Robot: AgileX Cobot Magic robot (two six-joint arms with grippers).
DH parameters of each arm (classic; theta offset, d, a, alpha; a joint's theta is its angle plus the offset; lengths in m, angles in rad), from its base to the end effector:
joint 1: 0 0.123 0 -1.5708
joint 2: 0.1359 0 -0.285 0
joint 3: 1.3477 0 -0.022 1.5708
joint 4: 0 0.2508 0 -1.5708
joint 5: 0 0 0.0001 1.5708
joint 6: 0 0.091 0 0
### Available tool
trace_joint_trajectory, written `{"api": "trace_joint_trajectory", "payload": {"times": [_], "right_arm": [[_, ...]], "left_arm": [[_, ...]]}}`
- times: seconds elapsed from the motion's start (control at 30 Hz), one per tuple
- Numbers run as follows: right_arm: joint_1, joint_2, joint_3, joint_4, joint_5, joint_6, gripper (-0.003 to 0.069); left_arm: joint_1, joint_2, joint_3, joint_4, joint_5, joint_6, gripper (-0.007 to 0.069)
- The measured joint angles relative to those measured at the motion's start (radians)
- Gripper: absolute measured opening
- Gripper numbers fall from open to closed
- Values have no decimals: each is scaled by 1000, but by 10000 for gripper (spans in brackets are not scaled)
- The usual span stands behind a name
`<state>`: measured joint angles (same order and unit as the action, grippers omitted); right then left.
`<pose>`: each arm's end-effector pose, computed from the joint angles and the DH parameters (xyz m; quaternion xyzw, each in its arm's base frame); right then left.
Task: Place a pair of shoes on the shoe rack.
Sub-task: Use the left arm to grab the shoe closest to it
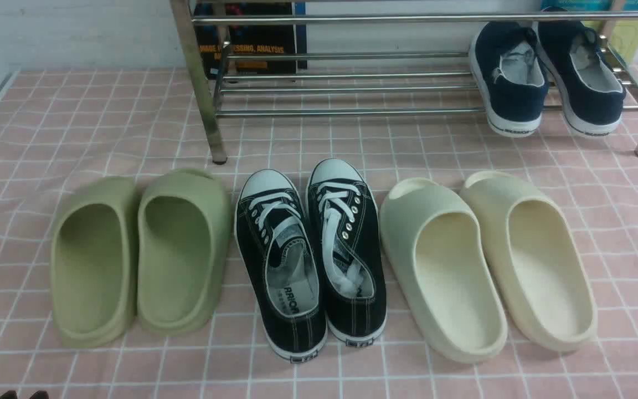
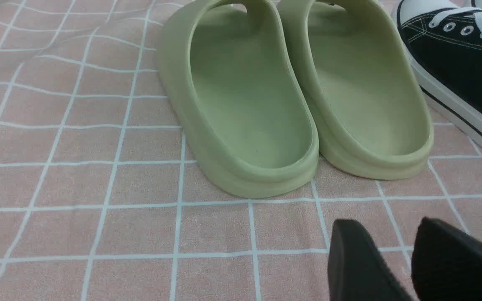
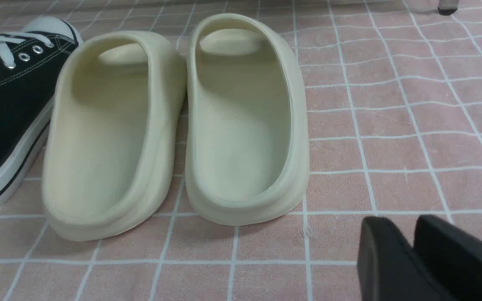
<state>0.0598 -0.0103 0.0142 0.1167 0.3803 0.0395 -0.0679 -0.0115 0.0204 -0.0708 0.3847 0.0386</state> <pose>0.0520 0.0071 0.1750 0.0225 0.8028 0.0790 0.5905 0.0520 -0.0060 0.1725 0.0243 0.8061 -0.0388 0.5900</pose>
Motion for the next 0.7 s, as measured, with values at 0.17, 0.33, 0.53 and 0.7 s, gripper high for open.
{"api": "trace_joint_trajectory", "payload": {"times": [0.17, 0.33, 0.53, 0.7], "right_arm": [[0, 0, 0, 0, 0, 0, 130], [0, 0, 0, 0, 0, 0, 134], [0, 0, 0, 0, 0, 0, 143], [0, 0, 0, 0, 0, 0, 146]], "left_arm": [[0, 0, 0, 0, 0, 0, 241], [0, 0, 0, 0, 0, 0, 241], [0, 0, 0, 0, 0, 0, 241], [0, 0, 0, 1, 0, 0, 241]]}}
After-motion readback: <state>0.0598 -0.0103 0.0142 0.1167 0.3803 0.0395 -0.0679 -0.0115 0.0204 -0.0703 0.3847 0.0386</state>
